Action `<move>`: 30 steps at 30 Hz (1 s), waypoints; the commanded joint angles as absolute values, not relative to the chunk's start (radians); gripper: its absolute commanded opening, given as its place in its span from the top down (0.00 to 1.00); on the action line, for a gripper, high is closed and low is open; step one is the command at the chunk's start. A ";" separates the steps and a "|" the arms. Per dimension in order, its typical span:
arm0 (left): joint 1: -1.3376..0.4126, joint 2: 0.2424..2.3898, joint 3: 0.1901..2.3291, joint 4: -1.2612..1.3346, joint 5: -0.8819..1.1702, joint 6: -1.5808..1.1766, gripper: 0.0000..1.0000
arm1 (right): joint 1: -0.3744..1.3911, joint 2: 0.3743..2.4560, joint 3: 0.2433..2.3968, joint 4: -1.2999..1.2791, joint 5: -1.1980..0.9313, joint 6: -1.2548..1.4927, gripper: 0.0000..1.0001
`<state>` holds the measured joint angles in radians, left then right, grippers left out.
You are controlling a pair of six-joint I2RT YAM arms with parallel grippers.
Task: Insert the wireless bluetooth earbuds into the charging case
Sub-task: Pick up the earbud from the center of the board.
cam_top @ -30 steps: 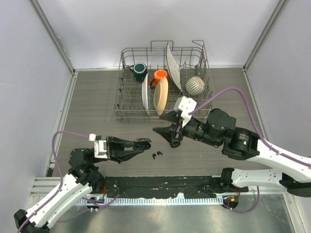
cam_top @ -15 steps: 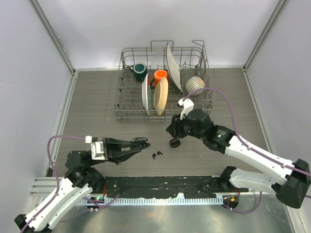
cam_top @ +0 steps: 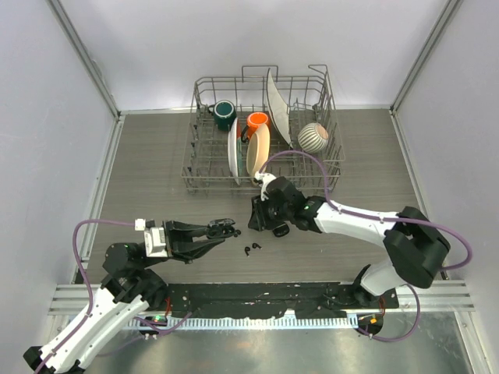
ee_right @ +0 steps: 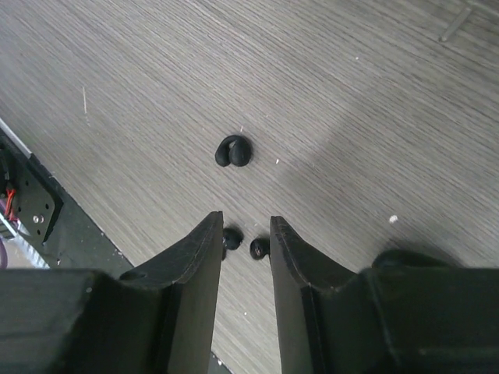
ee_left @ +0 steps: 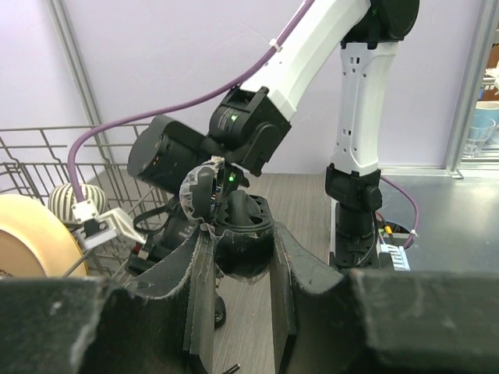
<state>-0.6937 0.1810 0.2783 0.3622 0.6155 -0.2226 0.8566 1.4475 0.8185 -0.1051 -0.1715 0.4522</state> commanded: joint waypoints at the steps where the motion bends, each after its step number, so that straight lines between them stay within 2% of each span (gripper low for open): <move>1: -0.698 0.181 0.316 0.370 0.594 -0.206 1.00 | 0.877 1.515 0.876 -0.006 -0.167 0.476 0.64; 8: -0.696 0.181 0.310 0.370 0.581 -0.206 1.00 | 0.943 1.610 0.905 0.060 -0.072 0.520 0.65; 15: -0.698 0.178 0.304 0.373 0.572 -0.206 1.00 | 1.015 1.675 0.956 0.121 0.032 0.581 0.72; 19: -0.698 0.167 0.301 0.365 0.565 -0.206 1.00 | 1.031 1.700 0.957 0.129 0.112 0.704 0.79; 24: -0.696 0.149 0.288 0.354 0.548 -0.204 1.00 | 1.083 1.720 0.969 0.068 0.276 0.839 0.81; 30: -0.698 0.137 0.284 0.348 0.538 -0.202 1.00 | 1.120 1.743 0.971 0.061 0.365 0.959 0.82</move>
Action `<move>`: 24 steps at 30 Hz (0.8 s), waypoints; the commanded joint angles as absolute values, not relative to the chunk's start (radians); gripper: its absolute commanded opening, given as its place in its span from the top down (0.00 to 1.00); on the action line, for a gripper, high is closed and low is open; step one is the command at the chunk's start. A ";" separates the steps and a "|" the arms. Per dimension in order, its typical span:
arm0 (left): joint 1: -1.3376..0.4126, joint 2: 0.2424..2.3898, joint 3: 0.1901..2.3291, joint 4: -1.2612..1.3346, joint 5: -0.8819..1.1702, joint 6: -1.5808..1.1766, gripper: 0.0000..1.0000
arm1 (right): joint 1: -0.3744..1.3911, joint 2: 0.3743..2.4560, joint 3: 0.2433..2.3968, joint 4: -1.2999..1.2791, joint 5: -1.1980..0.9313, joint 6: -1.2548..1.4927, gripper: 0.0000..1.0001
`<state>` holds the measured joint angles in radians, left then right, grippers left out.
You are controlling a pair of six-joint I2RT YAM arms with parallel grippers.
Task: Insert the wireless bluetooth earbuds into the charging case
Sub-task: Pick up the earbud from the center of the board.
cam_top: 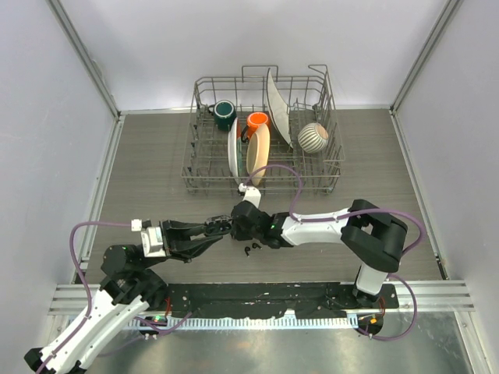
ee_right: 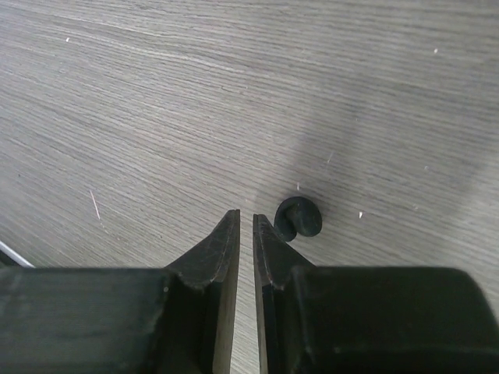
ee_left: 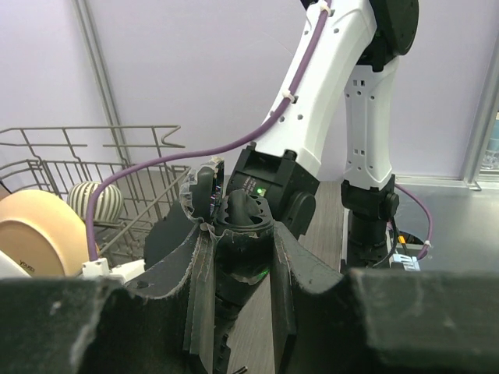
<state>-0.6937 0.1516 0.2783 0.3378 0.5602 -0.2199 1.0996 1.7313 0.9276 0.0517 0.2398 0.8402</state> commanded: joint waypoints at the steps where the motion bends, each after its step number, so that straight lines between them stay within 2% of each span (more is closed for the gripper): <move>1: -0.696 0.137 0.284 0.347 0.535 -0.202 1.00 | 1.120 1.747 0.974 0.049 0.376 0.966 0.82; 10: -0.698 0.138 0.279 0.345 0.537 -0.196 1.00 | 1.123 1.770 0.991 -0.035 0.448 1.012 0.84; 24: -0.698 0.120 0.278 0.321 0.525 -0.187 1.00 | 1.127 1.769 0.980 -0.078 0.428 1.040 0.85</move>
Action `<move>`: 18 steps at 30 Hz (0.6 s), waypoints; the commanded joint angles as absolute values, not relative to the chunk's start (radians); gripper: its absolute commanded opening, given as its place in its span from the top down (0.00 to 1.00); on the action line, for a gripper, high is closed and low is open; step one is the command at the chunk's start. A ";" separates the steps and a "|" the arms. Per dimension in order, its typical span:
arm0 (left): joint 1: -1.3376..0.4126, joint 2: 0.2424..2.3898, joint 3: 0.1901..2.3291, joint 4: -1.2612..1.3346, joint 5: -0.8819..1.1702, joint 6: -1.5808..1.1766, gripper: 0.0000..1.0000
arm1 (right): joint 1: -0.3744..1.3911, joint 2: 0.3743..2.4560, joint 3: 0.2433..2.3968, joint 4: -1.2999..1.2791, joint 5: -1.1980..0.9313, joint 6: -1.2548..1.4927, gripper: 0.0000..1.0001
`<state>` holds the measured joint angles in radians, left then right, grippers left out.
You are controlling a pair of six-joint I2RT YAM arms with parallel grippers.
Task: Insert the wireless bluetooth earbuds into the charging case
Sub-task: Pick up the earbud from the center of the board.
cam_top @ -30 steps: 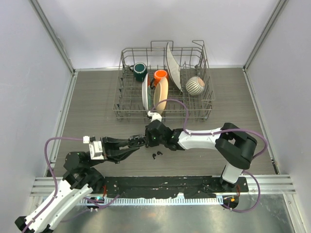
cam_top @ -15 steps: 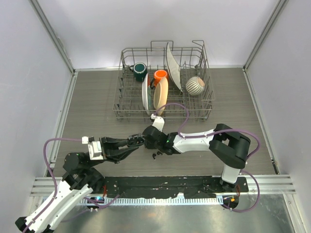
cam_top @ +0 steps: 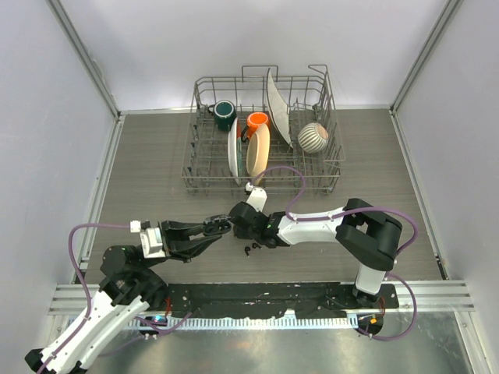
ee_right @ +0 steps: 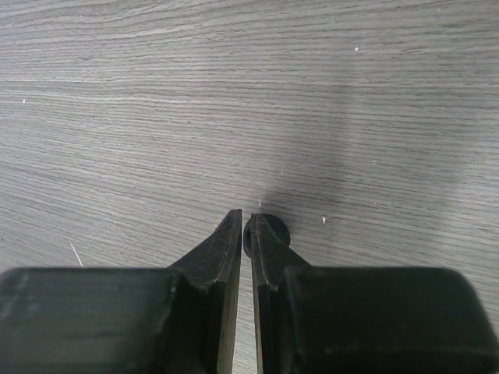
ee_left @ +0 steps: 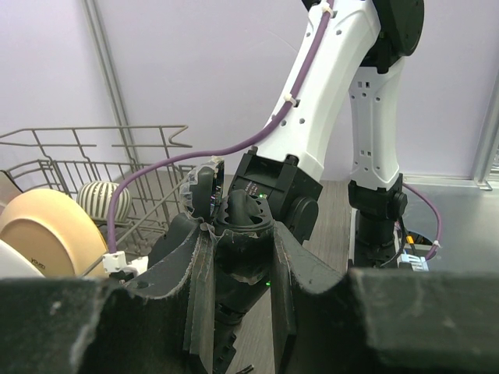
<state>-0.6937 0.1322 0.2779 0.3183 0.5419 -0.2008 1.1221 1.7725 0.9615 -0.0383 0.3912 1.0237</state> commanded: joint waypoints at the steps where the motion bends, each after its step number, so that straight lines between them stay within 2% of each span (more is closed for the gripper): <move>1: -0.698 0.117 0.276 0.321 0.523 -0.187 1.00 | 1.127 1.766 0.977 -0.080 0.423 1.039 0.84; 10: -0.698 0.114 0.278 0.314 0.518 -0.189 1.00 | 1.132 1.755 0.957 -0.097 0.400 1.058 0.73; 18: -0.696 0.103 0.279 0.301 0.514 -0.189 1.00 | 1.132 1.752 0.936 -0.104 0.390 1.081 0.72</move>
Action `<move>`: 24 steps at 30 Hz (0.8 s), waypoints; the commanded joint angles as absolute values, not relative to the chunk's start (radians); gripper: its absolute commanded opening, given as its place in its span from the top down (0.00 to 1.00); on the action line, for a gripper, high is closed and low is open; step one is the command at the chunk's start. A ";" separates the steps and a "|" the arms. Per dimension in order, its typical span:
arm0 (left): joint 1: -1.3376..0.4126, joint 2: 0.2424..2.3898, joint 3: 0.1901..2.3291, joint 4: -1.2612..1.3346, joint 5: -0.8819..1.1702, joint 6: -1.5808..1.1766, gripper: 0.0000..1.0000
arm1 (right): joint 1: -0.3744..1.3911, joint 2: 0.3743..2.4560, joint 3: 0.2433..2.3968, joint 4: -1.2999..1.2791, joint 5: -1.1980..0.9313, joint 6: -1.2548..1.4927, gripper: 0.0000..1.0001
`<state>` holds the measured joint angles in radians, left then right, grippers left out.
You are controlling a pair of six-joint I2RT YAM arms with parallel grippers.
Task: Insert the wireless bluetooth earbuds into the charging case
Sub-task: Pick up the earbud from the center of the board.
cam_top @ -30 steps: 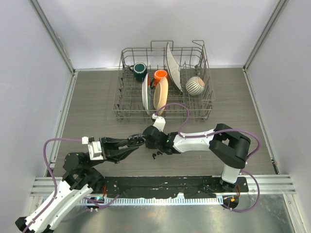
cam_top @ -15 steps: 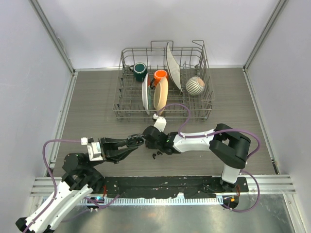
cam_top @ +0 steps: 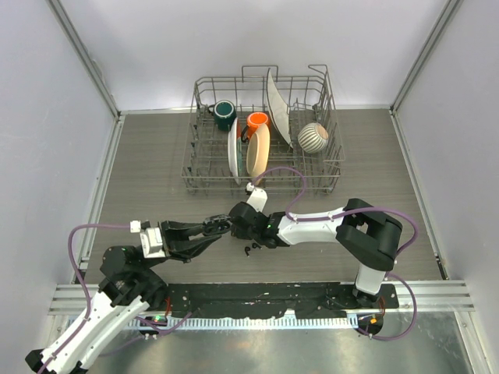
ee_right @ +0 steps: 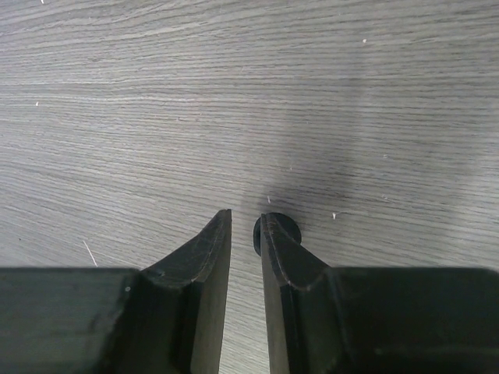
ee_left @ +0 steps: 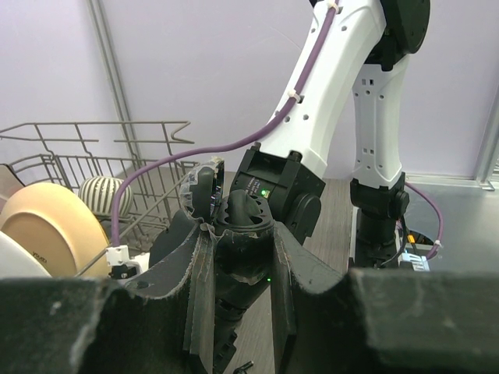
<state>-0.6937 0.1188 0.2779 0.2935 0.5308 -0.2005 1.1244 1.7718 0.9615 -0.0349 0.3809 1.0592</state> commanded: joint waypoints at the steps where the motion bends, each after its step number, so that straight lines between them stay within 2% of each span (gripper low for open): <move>1: -0.698 0.101 0.278 0.299 0.512 -0.187 1.00 | 1.134 1.749 0.933 -0.104 0.391 1.088 0.72; 24: -0.698 0.054 0.275 0.253 0.505 -0.181 1.00 | 1.144 1.732 0.908 -0.155 0.433 1.127 0.75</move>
